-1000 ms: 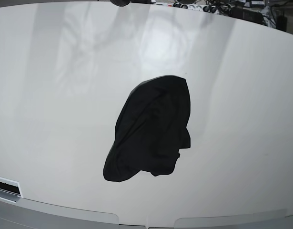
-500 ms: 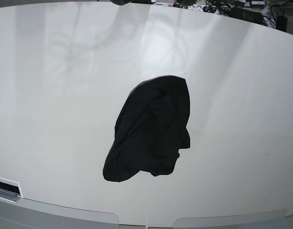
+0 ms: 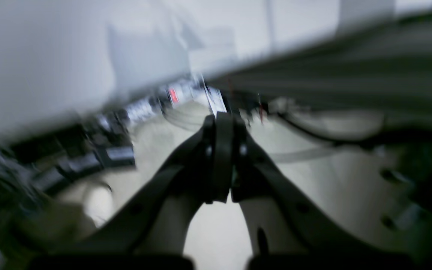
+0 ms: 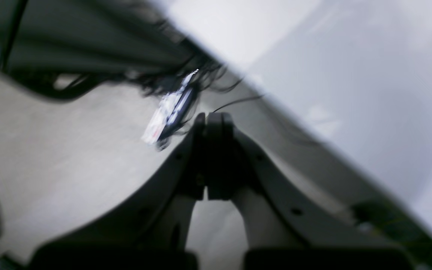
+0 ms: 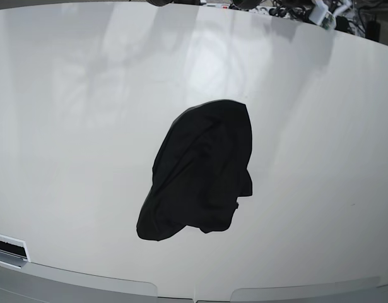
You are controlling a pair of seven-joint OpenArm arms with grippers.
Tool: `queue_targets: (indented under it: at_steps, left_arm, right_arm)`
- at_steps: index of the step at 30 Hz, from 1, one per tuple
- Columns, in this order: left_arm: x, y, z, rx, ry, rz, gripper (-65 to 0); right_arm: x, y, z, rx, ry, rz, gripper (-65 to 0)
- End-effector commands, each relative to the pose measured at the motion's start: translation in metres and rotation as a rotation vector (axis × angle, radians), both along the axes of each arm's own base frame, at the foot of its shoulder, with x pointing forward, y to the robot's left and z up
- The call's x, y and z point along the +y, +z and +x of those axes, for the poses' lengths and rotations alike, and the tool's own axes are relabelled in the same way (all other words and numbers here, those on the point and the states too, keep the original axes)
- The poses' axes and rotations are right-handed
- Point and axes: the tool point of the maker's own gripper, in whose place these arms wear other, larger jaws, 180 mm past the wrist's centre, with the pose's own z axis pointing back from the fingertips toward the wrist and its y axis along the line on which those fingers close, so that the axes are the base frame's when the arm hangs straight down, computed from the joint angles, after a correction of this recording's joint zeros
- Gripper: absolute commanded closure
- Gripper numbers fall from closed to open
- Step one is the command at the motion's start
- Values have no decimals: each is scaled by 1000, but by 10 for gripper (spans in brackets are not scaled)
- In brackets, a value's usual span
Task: Layout the t-shirt on the table in an organized manner, then fold the t-shirt properly
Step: 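Move the right gripper down onto the crumpled black t-shirt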
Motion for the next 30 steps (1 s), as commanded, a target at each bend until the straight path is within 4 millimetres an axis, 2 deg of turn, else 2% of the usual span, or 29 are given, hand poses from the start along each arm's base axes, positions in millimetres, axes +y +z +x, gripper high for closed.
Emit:
queue_targets:
  at_steps: [1,5,9,12,16,19,22,24,27,30]
  left_arm:
    - [-3,10,9,-41,-5,-14,0]
    - [-6,20,44,-144,-11,-19,0]
    - [-7,35,93,-283,-14,-21,0]
    - [-7,48,125,-375,-15,-20,0]
    - [-7,67,158,-479,-16,-19,0]
    - [-4,75,176,-529,-16,-8,0]
    - [4,75,191,-559,7,0,0]
    - [15,70,201,-573,31,14,0]
    - [33,54,212,-548,79,33,0]
    - [48,40,218,-514,129,30,0]
  right_arm:
    - [3,7,5,-34,7,15,0]
    - [8,13,39,-159,18,38,0]
    - [20,26,87,-325,77,84,0]
    - [20,38,123,-437,88,74,0]
    - [26,56,162,-568,121,88,0]
    - [39,71,180,-627,148,165,0]
    - [58,91,193,-713,219,261,0]
    - [65,97,201,-753,250,310,0]
    - [70,91,216,-766,261,343,0]
    - [80,73,232,-741,277,364,0]
